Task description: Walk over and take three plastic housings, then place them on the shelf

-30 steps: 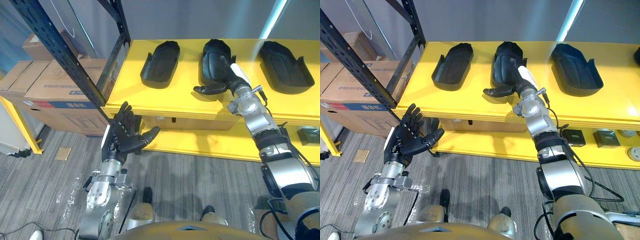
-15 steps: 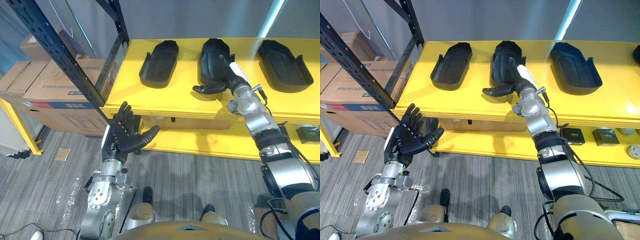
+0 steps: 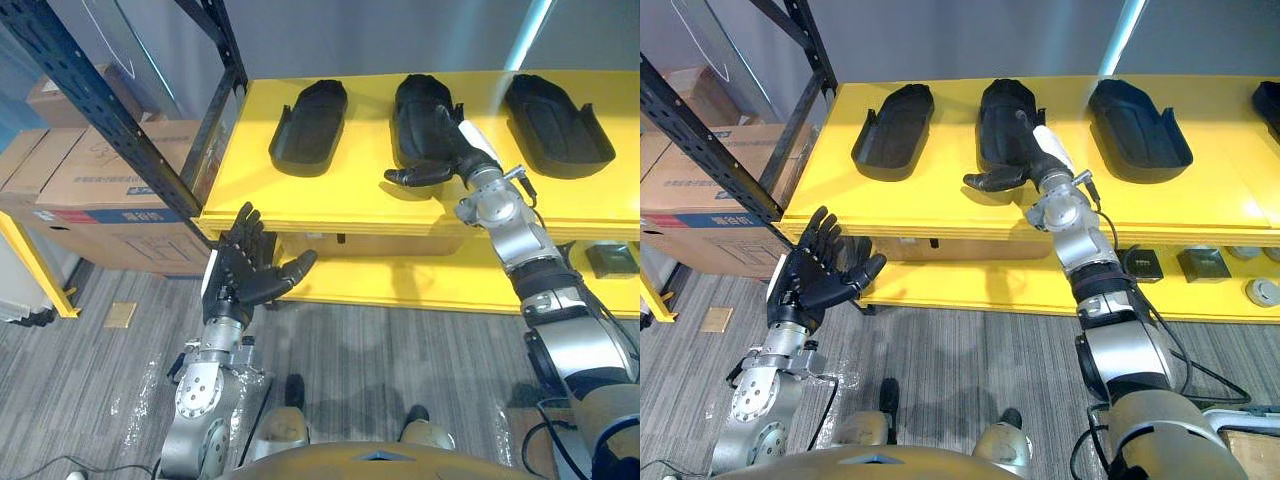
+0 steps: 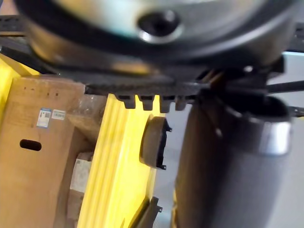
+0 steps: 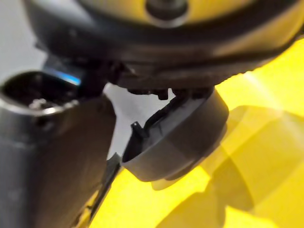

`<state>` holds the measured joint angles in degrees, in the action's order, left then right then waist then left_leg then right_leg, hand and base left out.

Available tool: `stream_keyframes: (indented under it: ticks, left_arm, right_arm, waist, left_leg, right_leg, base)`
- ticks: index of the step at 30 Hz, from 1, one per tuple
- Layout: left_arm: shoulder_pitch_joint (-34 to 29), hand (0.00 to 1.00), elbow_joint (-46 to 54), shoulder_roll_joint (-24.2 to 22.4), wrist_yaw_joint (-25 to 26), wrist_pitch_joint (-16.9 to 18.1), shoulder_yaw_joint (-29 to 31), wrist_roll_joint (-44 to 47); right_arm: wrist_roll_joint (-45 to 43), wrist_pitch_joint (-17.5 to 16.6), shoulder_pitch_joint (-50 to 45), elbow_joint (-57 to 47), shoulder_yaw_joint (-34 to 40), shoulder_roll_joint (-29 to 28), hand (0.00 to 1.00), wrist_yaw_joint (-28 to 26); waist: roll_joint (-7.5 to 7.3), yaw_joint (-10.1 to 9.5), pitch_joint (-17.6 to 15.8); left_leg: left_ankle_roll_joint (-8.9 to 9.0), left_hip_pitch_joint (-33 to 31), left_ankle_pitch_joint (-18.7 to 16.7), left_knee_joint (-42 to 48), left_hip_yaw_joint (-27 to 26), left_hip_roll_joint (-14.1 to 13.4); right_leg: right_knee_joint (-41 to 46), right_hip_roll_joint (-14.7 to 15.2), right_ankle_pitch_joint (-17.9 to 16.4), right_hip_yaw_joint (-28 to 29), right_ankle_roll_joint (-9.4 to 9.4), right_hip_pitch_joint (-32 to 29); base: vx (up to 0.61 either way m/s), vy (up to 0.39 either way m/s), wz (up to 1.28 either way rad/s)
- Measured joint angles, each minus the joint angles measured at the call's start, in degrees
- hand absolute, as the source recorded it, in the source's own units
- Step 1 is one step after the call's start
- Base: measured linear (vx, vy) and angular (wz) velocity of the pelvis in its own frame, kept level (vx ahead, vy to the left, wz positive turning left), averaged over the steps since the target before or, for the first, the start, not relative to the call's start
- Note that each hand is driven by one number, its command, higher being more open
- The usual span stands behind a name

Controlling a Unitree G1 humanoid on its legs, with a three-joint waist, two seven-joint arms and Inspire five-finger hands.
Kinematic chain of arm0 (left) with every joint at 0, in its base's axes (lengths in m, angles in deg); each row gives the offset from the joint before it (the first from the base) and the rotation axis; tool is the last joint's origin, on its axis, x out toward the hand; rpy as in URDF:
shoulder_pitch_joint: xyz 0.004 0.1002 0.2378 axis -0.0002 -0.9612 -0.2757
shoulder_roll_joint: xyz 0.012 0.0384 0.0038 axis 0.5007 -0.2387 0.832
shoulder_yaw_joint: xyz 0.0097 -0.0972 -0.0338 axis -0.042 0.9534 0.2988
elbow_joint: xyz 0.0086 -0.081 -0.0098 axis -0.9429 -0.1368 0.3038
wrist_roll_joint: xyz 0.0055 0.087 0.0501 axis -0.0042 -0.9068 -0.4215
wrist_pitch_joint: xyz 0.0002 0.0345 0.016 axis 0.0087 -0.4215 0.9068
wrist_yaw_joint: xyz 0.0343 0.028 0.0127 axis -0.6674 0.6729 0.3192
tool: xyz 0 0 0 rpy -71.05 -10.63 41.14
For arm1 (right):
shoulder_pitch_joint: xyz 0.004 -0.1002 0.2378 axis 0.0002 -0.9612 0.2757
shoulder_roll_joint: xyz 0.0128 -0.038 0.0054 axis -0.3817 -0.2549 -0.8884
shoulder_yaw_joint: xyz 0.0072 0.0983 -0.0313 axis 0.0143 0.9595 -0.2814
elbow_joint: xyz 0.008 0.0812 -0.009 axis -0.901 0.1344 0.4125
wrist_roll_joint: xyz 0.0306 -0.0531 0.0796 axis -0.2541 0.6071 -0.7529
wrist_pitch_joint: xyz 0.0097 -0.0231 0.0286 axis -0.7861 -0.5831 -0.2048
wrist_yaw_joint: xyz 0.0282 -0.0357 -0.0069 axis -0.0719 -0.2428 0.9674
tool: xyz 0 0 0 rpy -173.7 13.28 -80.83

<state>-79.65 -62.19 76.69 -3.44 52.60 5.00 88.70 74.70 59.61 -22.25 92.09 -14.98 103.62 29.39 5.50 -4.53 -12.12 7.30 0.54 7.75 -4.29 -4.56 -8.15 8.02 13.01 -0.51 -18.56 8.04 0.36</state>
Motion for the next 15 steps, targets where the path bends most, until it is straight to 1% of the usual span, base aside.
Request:
stream_keyframes:
  ticks: [2,3,4,5,7,8,9,10,11,12,13,14,15]
  left_arm:
    - [0.1,1.00,0.1,0.0,0.2,0.0,0.0,0.0]
    - [0.1,1.00,0.2,0.0,0.3,0.0,0.0,0.0]
    - [0.1,1.00,0.2,0.0,0.5,0.0,0.0,0.0]
    - [0.1,1.00,0.3,0.0,0.5,0.0,0.0,0.0]
    - [0.3,1.00,0.3,0.0,0.5,0.3,-0.1,0.0]
    - [0.4,1.00,0.3,0.0,0.5,0.4,0.0,0.0]
    - [0.7,1.00,0.3,0.1,0.6,0.5,0.0,0.1]
    - [1.5,1.00,0.3,0.1,0.6,0.6,0.0,0.1]
    - [1.7,1.00,0.3,0.1,0.7,1.0,0.1,0.2]
    - [1.9,1.00,0.5,0.1,0.8,1.9,0.2,0.2]
    - [1.9,1.00,0.8,0.1,0.9,2.1,0.3,0.2]
    - [2.0,1.00,1.9,0.1,1.0,2.8,0.7,0.1]
    - [2.0,1.00,2.4,0.1,1.0,2.9,1.0,0.1]
  right_arm:
    - [0.0,-1.3,-0.4,0.0,-0.1,0.6,1.00,1.2]
    - [0.0,-3.0,-0.8,-0.1,-0.1,0.8,1.00,3.2]
    - [-0.1,-5.4,-1.2,-1.5,0.0,0.9,1.00,6.6]
    - [-0.1,-6.3,-1.6,-2.9,0.1,1.0,1.00,7.8]
    - [-0.7,-13.8,-3.6,-9.9,1.1,1.1,1.00,13.2]
    - [-1.2,-15.3,-4.2,-12.4,1.3,1.1,1.00,14.2]
    - [-3.2,-18.0,-5.6,-18.1,2.0,0.6,1.00,15.3]
    - [-5.1,-20.6,-7.5,-24.2,2.7,-0.6,1.00,16.4]
    - [-5.8,-21.5,-8.5,-27.0,3.2,-1.7,1.00,16.6]
    - [-7.8,-23.2,-10.6,-32.2,3.4,-4.2,1.00,16.7]
    - [-8.6,-23.9,-11.7,-34.3,3.4,-5.5,1.00,16.7]
    - [-10.1,-25.3,-15.9,-39.2,3.4,-9.0,1.00,16.3]
    - [-10.3,-25.4,-17.3,-40.4,3.3,-10.1,1.00,16.0]
  waist:
    - [0.00,-0.06,0.0]
    - [0.00,-0.08,0.0]
    - [0.01,0.04,0.0]
    - [0.01,0.09,0.0]
    - [0.03,0.16,0.0]
    - [0.03,0.15,0.0]
    - [0.03,0.15,0.0]
    - [0.02,0.13,0.0]
    - [0.01,0.15,0.0]
    - [-0.03,0.25,0.0]
    - [-0.04,0.30,0.0]
    - [-0.20,0.35,0.1]
    - [-0.27,0.44,0.2]
  left_leg:
    - [0.00,0.0,0.0,0.0,0.0,0.0]
    - [0.00,0.0,0.0,0.0,0.0,0.0]
    - [0.00,0.0,0.0,0.0,0.0,0.0]
    - [0.00,0.0,0.0,0.0,0.0,0.0]
    - [0.00,0.0,0.0,0.0,0.0,0.0]
    - [0.00,0.0,0.0,0.0,0.0,0.0]
    - [0.00,0.0,0.0,0.0,0.0,0.0]
    - [0.00,0.0,0.0,0.0,0.1,-0.1]
    - [-0.01,0.1,0.0,0.0,0.1,-0.1]
    - [-0.03,0.3,-0.2,0.0,0.0,-0.1]
    - [-0.03,0.4,-0.2,0.1,0.0,-0.1]
    - [-0.13,0.9,-0.5,0.1,-0.2,-0.1]
    - [-0.15,0.9,-0.5,0.1,-0.3,-0.1]
  right_leg:
    - [0.0,0.0,0.0,0.0,-0.01,0.0]
    - [0.0,0.0,0.0,0.0,-0.01,0.0]
    - [0.0,0.0,0.0,0.0,-0.01,0.0]
    - [0.0,0.0,0.0,0.0,-0.01,0.0]
    - [0.0,0.0,0.0,0.0,0.00,0.0]
    - [0.0,0.0,0.0,0.0,0.00,0.0]
    - [-0.1,-0.1,0.0,0.0,0.00,0.0]
    - [-0.1,-0.1,0.0,-0.1,0.00,0.1]
    - [-0.2,-0.1,0.0,-0.1,-0.01,0.1]
    - [-0.3,-0.1,0.0,-0.1,-0.02,0.2]
    - [-0.4,-0.1,0.0,-0.1,-0.02,0.4]
    - [-1.1,-0.2,-0.1,-0.1,-0.11,0.9]
    - [-1.2,-0.2,-0.2,0.0,-0.22,0.9]
  base:
    - [0.00,0.000,0.00]
    - [0.00,0.000,0.00]
    - [0.00,0.000,0.00]
    - [0.00,0.000,0.00]
    - [0.00,0.000,0.00]
    - [0.00,0.000,0.00]
    - [0.00,0.000,0.00]
    - [0.00,0.000,0.00]
    - [0.00,0.000,0.00]
    - [0.00,0.000,0.00]
    - [0.00,0.000,-0.04]
    - [0.00,0.000,-0.05]
    - [-0.01,0.001,-0.05]
